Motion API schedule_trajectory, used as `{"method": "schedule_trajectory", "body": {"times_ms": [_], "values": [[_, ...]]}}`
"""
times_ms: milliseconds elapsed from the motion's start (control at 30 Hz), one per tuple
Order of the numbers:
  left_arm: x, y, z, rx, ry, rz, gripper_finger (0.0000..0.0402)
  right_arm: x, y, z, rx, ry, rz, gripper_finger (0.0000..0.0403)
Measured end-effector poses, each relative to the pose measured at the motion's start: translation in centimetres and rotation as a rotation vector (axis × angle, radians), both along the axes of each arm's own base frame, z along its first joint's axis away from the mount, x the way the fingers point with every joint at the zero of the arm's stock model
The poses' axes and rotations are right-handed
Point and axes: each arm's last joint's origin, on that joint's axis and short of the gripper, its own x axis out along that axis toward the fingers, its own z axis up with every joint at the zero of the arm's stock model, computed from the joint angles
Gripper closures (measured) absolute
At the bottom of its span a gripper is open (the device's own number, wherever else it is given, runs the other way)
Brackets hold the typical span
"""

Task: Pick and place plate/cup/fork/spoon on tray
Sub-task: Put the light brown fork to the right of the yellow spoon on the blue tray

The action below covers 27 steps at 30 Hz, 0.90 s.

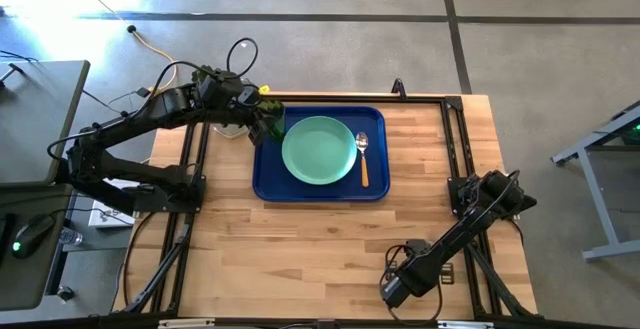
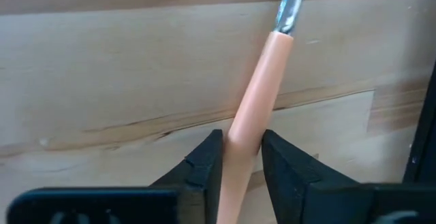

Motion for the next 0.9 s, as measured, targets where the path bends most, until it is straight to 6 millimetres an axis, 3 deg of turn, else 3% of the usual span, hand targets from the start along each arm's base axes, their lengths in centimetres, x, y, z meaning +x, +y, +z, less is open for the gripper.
{"method": "schedule_trajectory", "body": {"times_ms": [267,900], "values": [[0.0,0.0,0.0,0.0,0.0,0.0,0.0326,-0.1,0.19,-0.09,0.027,0.017,0.006,0.0357],[0.19,0.08,0.03,0.005,-0.01,0.0,0.0326,0.29,0.62,0.87,-0.011,-0.002,0.02,0.0363]]}}
